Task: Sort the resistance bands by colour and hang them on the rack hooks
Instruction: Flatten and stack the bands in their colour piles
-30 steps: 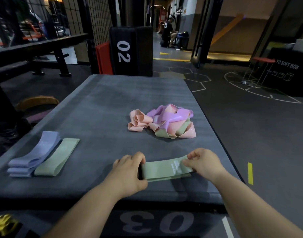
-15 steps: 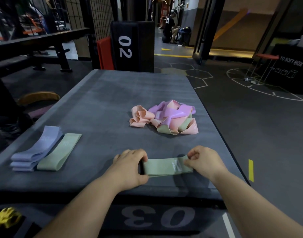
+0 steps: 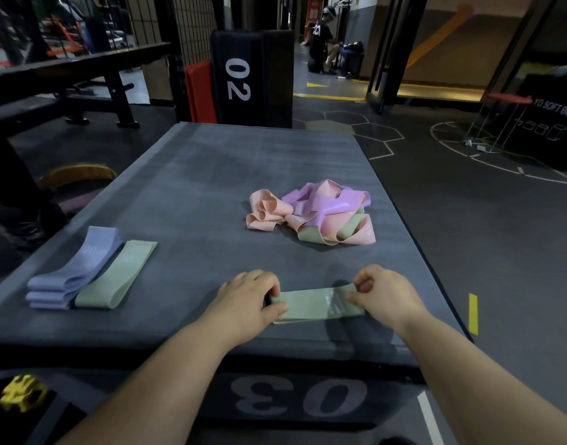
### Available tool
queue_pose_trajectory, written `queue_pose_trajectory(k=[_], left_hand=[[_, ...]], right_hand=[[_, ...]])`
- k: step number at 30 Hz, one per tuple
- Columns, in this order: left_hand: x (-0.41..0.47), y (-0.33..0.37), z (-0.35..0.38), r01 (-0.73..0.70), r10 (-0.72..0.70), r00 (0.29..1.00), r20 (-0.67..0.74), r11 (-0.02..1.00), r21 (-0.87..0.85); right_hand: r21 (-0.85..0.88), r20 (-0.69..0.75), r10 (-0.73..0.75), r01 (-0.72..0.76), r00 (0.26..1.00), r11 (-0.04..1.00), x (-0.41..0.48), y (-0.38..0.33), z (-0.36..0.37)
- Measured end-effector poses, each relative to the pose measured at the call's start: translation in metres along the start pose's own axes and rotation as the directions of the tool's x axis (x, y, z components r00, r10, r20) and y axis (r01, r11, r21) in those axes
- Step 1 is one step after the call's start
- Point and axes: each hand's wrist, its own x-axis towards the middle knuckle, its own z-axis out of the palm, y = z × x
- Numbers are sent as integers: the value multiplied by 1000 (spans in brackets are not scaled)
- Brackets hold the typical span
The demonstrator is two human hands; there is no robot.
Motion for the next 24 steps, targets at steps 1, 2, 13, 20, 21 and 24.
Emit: queue_pose_trajectory(k=[1, 2, 13, 20, 21, 24], left_hand=[[0, -1, 1, 4, -3, 1000, -11, 1000, 4], [1, -1, 3, 13, -13, 1000, -18, 1000, 0], [5, 4, 1, 247, -247, 969, -13, 969, 19], [5, 10, 4, 251, -255, 967, -7, 954, -164], [5, 10, 4, 254, -261, 965, -7, 945, -206], [7, 9, 1, 244, -269, 962, -41, 920, -308]], right_hand=[[0, 1, -5, 5, 1000, 1000, 0, 0, 0], [0, 2, -13, 13, 1000, 1000, 0, -1, 1], [-19, 51, -33, 34, 998, 999, 5, 0, 0], [85, 31, -43, 40, 999, 996, 5, -4, -5], [112, 27, -40, 37, 999, 993, 6, -5, -6], [209, 9, -27, 25, 1000, 978, 10, -4, -6]])
